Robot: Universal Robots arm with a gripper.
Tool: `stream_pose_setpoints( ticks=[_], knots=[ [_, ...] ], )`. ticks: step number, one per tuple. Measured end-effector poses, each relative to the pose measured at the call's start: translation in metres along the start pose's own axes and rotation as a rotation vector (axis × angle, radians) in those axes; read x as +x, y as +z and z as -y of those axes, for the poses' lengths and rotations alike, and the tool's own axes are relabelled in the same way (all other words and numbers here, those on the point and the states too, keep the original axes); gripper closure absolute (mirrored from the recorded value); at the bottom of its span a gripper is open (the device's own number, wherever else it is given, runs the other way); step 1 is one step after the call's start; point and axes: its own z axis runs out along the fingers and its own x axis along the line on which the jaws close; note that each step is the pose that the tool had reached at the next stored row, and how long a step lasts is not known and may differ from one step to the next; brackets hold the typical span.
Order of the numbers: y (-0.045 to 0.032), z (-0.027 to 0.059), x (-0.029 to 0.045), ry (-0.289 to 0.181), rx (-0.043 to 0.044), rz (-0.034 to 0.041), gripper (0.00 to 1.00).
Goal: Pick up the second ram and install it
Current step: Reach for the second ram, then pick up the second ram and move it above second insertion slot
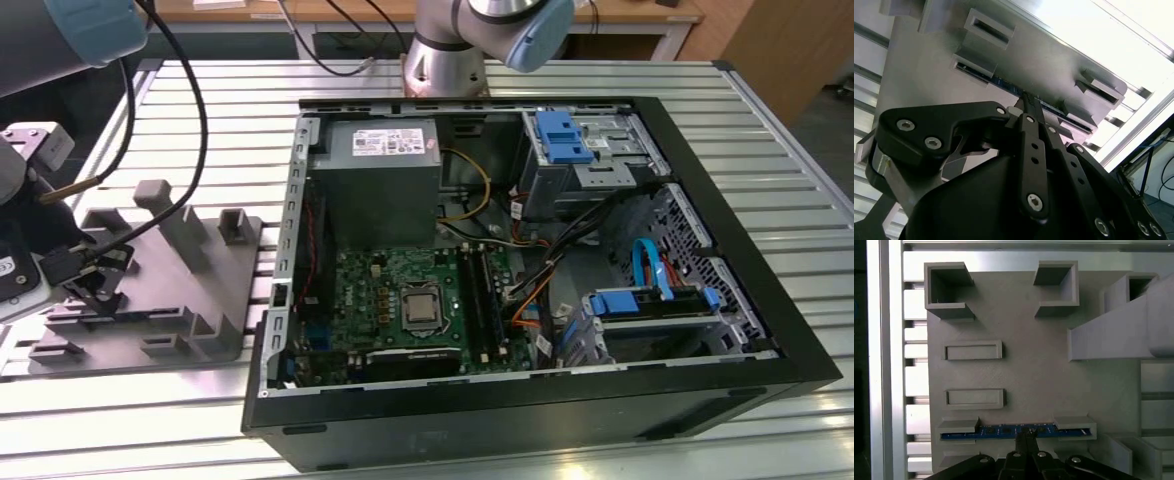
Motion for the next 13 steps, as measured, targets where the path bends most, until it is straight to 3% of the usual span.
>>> stream_pose_setpoints(
  ticks=[13],
  knots=[
    [0.0000, 0.0000, 0.0000, -0.009, -0.0007, 0.0000, 0.90]
  ],
)
